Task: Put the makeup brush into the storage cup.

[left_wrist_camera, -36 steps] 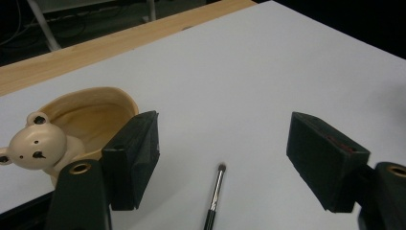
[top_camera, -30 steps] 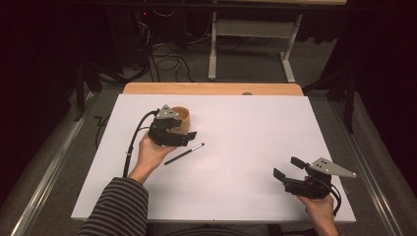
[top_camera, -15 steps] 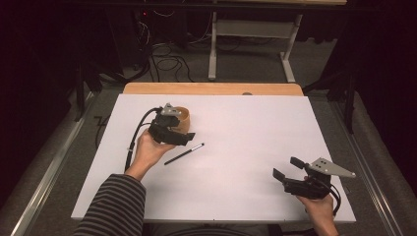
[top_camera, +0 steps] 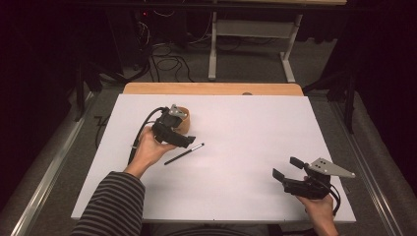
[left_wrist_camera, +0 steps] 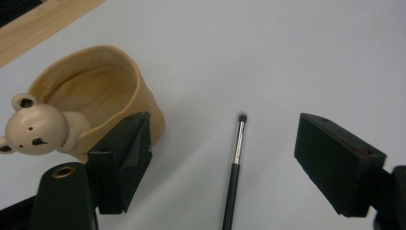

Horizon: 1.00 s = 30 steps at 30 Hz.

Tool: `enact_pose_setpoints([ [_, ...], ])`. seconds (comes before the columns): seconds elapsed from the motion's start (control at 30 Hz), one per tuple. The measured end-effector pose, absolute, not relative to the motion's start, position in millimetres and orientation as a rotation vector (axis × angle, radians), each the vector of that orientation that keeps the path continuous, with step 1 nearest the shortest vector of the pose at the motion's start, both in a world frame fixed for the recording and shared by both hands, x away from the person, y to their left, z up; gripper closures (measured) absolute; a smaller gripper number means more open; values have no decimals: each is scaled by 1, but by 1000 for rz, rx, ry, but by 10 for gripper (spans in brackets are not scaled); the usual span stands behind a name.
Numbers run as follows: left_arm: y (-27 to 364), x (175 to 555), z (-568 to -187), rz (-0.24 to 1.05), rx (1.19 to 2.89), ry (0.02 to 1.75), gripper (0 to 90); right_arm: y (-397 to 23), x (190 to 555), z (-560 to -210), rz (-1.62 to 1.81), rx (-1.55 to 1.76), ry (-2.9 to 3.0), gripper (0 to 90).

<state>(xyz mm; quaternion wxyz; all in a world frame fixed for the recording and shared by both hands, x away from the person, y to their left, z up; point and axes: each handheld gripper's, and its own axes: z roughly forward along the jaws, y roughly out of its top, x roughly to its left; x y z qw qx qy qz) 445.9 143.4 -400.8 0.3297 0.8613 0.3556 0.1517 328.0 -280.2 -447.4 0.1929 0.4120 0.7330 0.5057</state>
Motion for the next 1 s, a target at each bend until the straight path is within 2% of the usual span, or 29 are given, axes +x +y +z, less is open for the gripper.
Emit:
enact_pose_setpoints([
  [0.23, 139, 448, -400, 382, 2316, 926, 208, -280, 328, -447, 1419, 1153, 2060, 185],
  [1.0, 123, 458, -398, 369, 2499, 942, 302, -279, 328, -447, 1404, 1149, 2076, 184],
])
